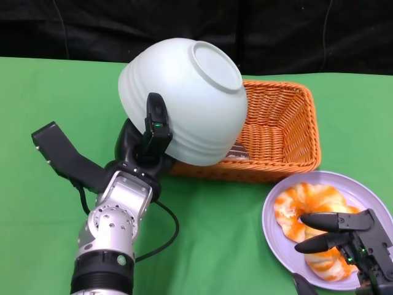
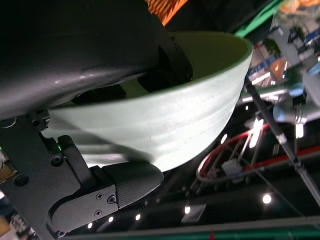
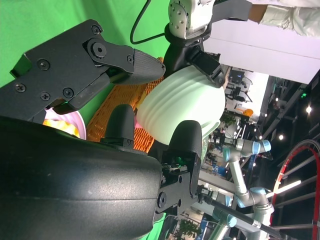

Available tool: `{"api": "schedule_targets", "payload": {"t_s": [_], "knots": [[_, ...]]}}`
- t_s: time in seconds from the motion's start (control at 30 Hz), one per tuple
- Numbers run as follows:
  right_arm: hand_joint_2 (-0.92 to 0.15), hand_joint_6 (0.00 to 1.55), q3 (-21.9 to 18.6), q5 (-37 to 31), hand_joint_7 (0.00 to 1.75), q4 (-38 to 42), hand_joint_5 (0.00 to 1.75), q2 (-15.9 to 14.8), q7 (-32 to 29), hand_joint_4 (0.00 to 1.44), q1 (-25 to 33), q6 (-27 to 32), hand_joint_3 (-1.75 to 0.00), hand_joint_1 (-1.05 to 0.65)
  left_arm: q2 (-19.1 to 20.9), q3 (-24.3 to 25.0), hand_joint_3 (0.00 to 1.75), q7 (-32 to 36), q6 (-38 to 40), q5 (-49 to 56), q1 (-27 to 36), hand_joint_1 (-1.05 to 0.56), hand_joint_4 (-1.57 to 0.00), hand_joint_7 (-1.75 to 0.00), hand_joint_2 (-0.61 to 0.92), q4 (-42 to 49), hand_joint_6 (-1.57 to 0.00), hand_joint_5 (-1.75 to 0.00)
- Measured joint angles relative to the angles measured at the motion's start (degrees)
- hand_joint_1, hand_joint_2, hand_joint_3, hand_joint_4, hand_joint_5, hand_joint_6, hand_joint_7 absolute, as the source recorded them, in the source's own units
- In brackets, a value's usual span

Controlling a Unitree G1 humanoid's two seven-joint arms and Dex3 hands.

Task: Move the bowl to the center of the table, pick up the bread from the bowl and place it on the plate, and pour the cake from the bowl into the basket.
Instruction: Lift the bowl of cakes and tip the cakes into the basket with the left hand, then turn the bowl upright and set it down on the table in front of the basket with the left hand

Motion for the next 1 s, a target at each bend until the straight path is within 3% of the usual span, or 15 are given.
{"api": "schedule_targets", "payload": {"t_s": [0.27,0.57,0.7,0.77,0.9,1.0], "knots": [[-0.6,0.01,0.21,0.15,1.23,-0.01,1.44,-0.22,0.02,0.18,-0.02,0.17,-0.82,-0.22,0.28,-1.52,1.69,-3.71,-1.28,3.23,0.46,-0.23,-1.08,-1.75,0.28,-0.96,-0.89,-1.75],[-0.59,0.0,0.18,0.41,1.22,-0.01,1.43,-0.5,0.45,0.17,-0.17,0.19,-0.83,-0.22,5.34,-9.01,1.6,-12.99,-7.18,15.22,6.09,-0.18,-1.08,-1.59,0.28,-8.85,-0.97,-1.75],[-0.59,0.0,0.17,0.42,1.23,-0.01,1.44,-0.53,0.52,0.17,-0.26,0.19,-0.83,-0.22,7.11,-10.28,1.59,-14.29,-8.6,17.4,7.81,-0.17,-1.07,-1.65,0.3,-11.37,-0.95,-1.75],[-0.58,0.0,0.16,0.42,1.23,-0.01,1.44,-0.54,0.52,0.17,-0.26,0.19,-0.83,-0.22,9.13,-12.11,1.57,-16.22,-10.3,20.03,9.0,-0.17,-1.07,-1.68,0.31,-13.68,-0.94,-1.75],[-0.58,0.0,0.17,0.38,1.24,0.0,1.45,-0.53,0.47,0.17,-0.31,0.17,-0.84,-0.22,12.79,-15.18,1.36,-20.11,-17.9,25.88,11.25,-0.15,-1.07,-1.62,0.41,-15.8,-0.96,-1.75],[-0.58,0.0,0.11,0.34,1.25,0.0,1.45,-0.55,0.44,0.17,-0.39,0.14,-0.85,-0.22,15.99,-17.53,1.37,-22.35,-24.62,30.71,13.62,-0.16,-1.04,-1.59,0.4,-16.93,-0.95,-1.74]]}}
